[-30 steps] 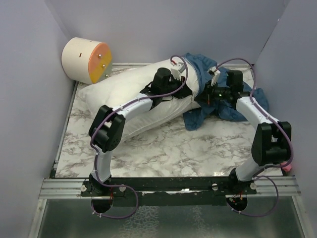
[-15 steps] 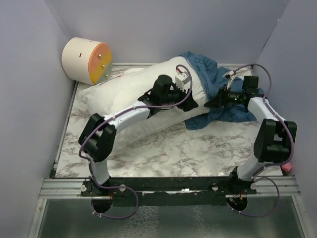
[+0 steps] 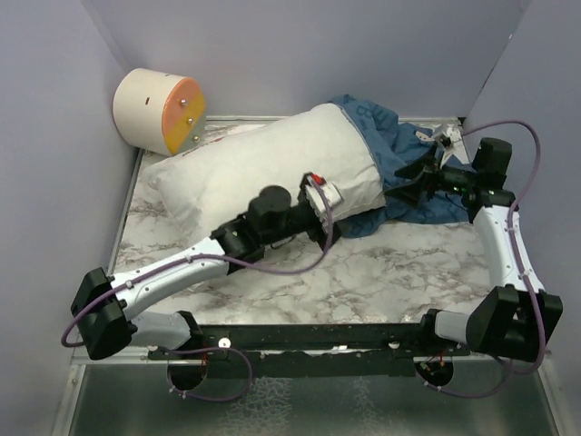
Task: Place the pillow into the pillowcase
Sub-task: Stuff the pillow into the pillowcase.
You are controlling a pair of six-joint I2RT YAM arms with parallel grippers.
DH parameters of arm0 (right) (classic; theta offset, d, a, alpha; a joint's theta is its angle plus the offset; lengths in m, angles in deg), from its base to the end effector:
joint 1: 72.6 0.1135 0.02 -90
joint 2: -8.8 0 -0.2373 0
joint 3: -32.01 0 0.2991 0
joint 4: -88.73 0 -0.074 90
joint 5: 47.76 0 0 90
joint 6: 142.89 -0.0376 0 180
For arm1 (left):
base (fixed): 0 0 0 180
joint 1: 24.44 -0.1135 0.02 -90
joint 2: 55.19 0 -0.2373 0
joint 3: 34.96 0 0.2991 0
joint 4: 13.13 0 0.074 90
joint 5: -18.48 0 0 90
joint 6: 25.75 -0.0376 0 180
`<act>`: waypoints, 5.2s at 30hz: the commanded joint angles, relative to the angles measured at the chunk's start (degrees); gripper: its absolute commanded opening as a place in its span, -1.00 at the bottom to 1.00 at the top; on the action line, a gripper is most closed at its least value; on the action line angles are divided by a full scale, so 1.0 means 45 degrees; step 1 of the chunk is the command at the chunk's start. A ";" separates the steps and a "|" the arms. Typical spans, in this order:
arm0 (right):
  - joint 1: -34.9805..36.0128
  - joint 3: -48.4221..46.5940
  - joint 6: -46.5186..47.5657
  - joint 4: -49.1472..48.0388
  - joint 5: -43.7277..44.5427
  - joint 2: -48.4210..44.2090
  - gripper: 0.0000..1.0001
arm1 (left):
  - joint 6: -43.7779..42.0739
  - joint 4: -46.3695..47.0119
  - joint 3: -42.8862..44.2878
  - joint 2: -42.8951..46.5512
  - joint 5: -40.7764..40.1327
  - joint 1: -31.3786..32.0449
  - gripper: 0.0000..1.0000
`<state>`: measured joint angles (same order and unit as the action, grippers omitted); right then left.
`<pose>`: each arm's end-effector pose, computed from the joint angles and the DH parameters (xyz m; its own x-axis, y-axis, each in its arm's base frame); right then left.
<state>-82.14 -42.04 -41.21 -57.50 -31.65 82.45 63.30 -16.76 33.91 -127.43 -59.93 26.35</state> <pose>0.3243 -0.0179 0.2968 -0.3803 0.0070 -0.9248 -0.8396 0.4167 0.3484 0.2193 -0.2808 0.3084 -0.0624 0.1021 -0.9928 0.8863 0.4631 -0.0080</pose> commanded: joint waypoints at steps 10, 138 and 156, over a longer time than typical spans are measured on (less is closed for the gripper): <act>-0.2371 0.2677 -0.3447 -0.4181 0.0511 -0.1052 0.65 | -1.1897 0.0565 -0.1064 -0.3377 -1.0780 0.3721 0.94; 0.2137 -0.2979 0.3255 -0.0832 1.2680 0.3325 0.19 | 0.6272 0.0457 0.4572 -0.7024 0.7291 -0.6451 -1.00; 0.4593 -0.4425 0.4024 0.2774 0.3289 0.1449 -0.98 | 0.6426 0.0681 0.4611 -0.6927 0.7057 -0.6495 -1.00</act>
<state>-69.42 -54.59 -22.08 -54.27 10.58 94.64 91.78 -15.05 52.29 -160.20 -30.01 -3.03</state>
